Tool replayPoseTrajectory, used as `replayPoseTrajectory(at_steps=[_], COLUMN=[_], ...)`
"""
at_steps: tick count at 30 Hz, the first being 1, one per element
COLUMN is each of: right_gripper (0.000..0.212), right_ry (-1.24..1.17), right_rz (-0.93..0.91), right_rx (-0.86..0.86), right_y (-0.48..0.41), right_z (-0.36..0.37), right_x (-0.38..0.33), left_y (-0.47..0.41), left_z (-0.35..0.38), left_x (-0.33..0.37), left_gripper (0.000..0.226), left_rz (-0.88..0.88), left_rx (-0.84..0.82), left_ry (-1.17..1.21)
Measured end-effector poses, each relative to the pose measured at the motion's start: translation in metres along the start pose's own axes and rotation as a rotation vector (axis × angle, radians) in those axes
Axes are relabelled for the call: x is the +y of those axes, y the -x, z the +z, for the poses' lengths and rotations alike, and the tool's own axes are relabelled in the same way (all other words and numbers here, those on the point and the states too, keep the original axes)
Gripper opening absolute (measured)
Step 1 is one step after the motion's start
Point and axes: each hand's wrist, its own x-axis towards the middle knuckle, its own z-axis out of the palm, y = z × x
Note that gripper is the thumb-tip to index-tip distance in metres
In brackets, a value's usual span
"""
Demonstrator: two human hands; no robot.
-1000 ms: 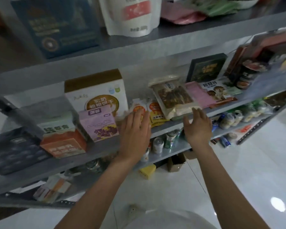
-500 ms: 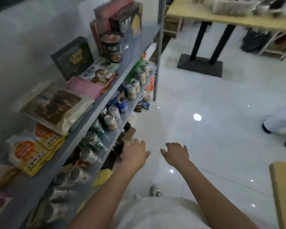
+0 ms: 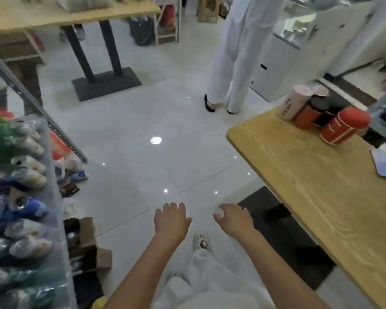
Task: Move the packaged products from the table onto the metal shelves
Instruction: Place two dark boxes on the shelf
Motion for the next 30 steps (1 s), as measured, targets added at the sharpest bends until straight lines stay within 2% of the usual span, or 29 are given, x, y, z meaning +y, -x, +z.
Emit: replayPoseTrajectory(at_steps=[4,13,17,21,27,30], right_gripper=[0.052,0.052,0.05,0.052,0.052,0.054], right_ry=[-0.224,-0.488,-0.578,-0.678,-0.772,-0.836], right_rz=[0.182,0.432,0.497,0.582,0.74,0.797], right_rx=[0.035,0.178,0.24,0.227,0.27,0.3], right_y=[0.024,0.082,0.114,0.151,0.201,0.221], right_z=[-0.001,-0.002,0.006,0.021,0.045,0.057], right_x=[0.06,0.177,0.24,0.318,0.443,0.491], left_y=[-0.001,0.0,0.01,0.028,0.044,0.05], left_z=[0.004,-0.002,0.004,0.018,0.048,0.061], left_x=[0.042,0.148,0.221,0.307,0.424,0.472], left_gripper=[0.05,0.049,0.05,0.05,0.04,0.045], left_rz=[0.15,0.365,0.445,0.562,0.663,0.715], left_rx=[-0.029,0.018,0.023,0.02,0.021,0.009], left_ry=[-0.115,-0.259,-0.285,-0.301,-0.396,-0.449])
